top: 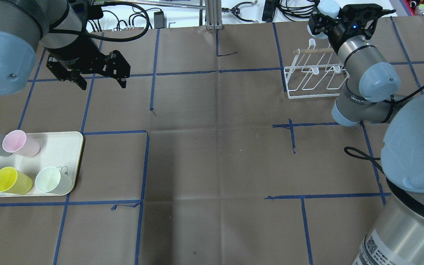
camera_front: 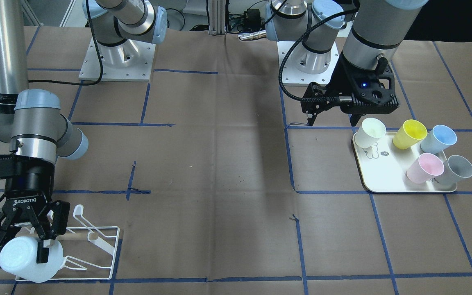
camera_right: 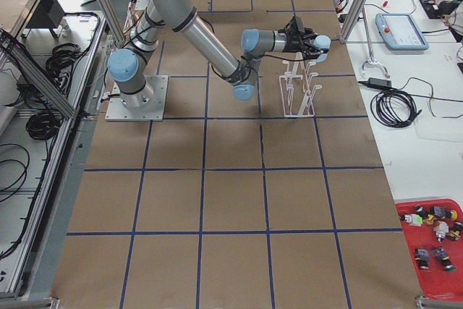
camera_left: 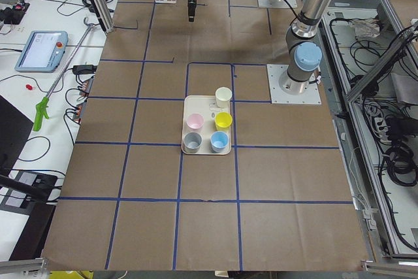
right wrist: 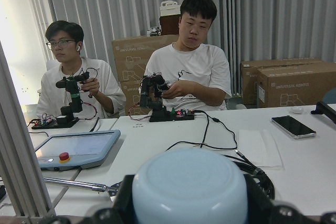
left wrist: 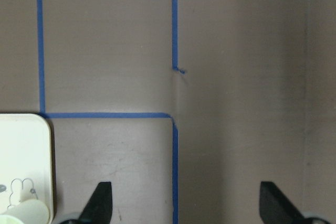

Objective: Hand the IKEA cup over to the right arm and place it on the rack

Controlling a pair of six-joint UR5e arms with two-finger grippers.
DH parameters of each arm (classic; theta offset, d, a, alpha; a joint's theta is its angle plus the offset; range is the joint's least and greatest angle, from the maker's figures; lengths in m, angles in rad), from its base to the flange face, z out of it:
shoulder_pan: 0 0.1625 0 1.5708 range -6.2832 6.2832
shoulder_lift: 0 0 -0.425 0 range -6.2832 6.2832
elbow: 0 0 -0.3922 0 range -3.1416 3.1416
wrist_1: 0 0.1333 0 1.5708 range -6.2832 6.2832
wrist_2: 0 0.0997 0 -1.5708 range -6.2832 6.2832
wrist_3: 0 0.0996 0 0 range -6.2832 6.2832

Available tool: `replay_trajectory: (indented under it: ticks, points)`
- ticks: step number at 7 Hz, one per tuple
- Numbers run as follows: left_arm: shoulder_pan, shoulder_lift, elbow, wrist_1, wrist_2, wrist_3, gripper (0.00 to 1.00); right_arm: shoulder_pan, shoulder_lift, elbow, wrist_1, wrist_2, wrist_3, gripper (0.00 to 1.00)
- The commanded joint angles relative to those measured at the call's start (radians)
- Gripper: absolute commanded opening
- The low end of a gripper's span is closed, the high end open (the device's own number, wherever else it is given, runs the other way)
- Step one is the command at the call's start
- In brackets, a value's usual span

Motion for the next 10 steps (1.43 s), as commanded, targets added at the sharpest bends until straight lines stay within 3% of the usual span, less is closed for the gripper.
replay_trajectory:
  ticks: [1,3,5,7,10]
  points:
    - [0.001,0.003,0.028,-0.044,0.003,0.001,0.99,-0.002,0.014,0.011,-0.002,0.001,0.000,0.22]
    - [0.025,0.004,0.008,-0.041,0.003,0.005,0.99,-0.001,0.029,0.019,-0.002,0.001,0.000,0.22]
    - [0.164,0.044,-0.037,-0.056,0.000,0.071,0.99,0.003,0.037,0.037,-0.011,0.001,0.000,0.22]
    - [0.269,0.119,-0.178,-0.044,0.000,0.210,0.99,0.009,0.043,0.040,-0.014,-0.001,0.000,0.22]
    - [0.500,0.193,-0.312,-0.036,0.000,0.428,0.98,0.010,0.046,0.028,-0.013,-0.001,0.001,0.22]
